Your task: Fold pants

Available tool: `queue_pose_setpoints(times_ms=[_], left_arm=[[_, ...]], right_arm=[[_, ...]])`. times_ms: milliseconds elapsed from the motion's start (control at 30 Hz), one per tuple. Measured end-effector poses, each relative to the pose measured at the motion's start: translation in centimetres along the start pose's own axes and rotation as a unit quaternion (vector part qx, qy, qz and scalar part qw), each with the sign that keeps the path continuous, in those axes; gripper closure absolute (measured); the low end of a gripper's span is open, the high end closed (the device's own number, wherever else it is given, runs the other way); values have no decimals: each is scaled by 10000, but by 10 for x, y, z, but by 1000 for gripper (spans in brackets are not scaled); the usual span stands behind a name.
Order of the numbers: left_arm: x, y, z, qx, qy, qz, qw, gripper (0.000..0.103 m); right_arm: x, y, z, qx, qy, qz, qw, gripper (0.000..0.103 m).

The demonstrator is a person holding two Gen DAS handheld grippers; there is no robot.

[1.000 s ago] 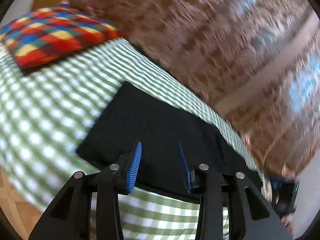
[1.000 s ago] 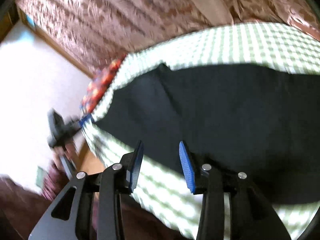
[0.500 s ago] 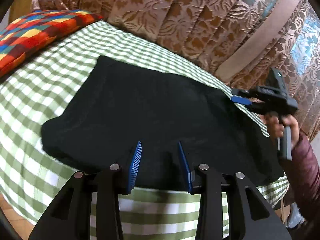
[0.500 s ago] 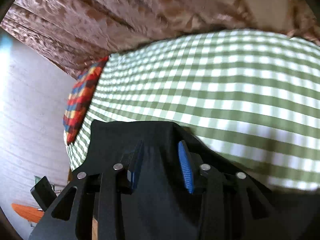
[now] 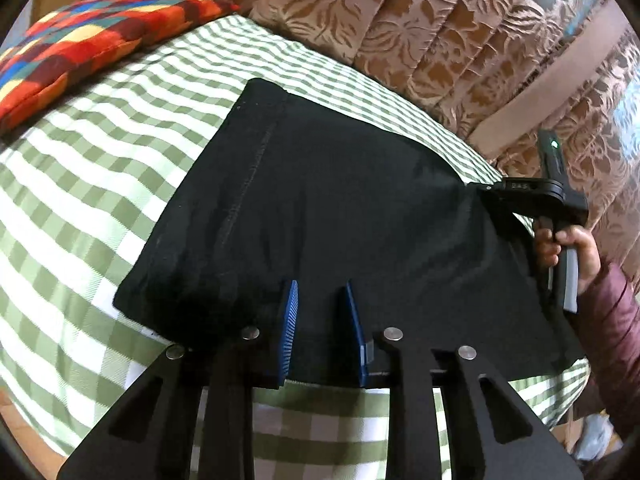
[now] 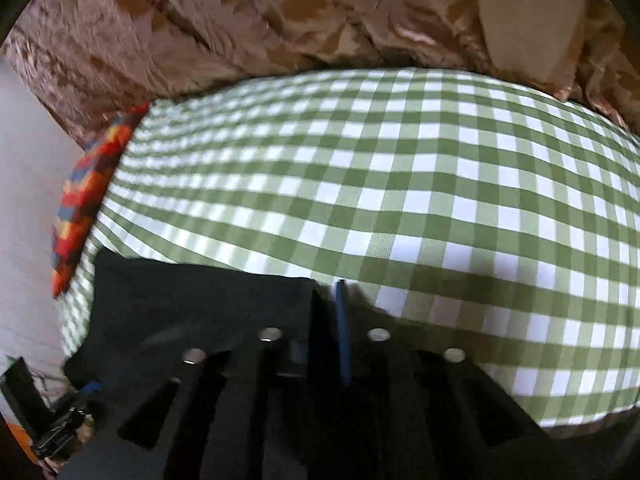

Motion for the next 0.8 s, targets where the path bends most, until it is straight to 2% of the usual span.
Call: queue_pose_setpoints(times_ms=[67,167,267,367,467,533,600,700,733,767,800], left_arm=[[-7,-9,11,-124,-30,29,9999,78],[-18,-21,18,-318,92,36,9994,78],[-31,-31,10,-336,-154,-181,9992,78],[-33,-38,-5,-272,-317,-279,9987,78],[-19,-32,-21,9,-737,-277,9969,78],[-7,-26,-22,-39,-649,-180,9977,78],[-2,-26,-19,-79,-622,-52,9980,78],[-7,-28,-11,-146,-769,68,9969,78],[-13,-28,-8,-201,-774,26,9968,74],[-20,-27,-3,-268,-702,-25,9972,66],[-31,-26,4,-388,-513,-74,9979,64]], right_arm=[[-4,-1,19,-172,-127,-196,9996,64],[-7,5,52,-418,-348,-300,9981,64],[1,21,77,-482,-495,-225,9974,64],[11,50,85,-305,-590,-21,9978,64],[18,94,84,85,-751,94,9971,63],[24,123,73,434,-746,247,9960,62],[29,142,79,158,-608,513,9967,61],[21,145,92,-13,-887,38,9960,54],[17,146,99,-119,-928,-62,9956,53],[12,146,108,-237,-903,-112,9956,52],[6,146,114,-312,-906,-194,9952,52]])
Point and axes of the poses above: each gripper's, at about its wrist camera, not at the fingertips, and z roughly against the way its jaws point, x to its left, y to its underside, the point moved 3 cm from there along -z, roughly the way its jaws point, and after that the axes turned 7 degrees about -x, right-handed, at the moved point
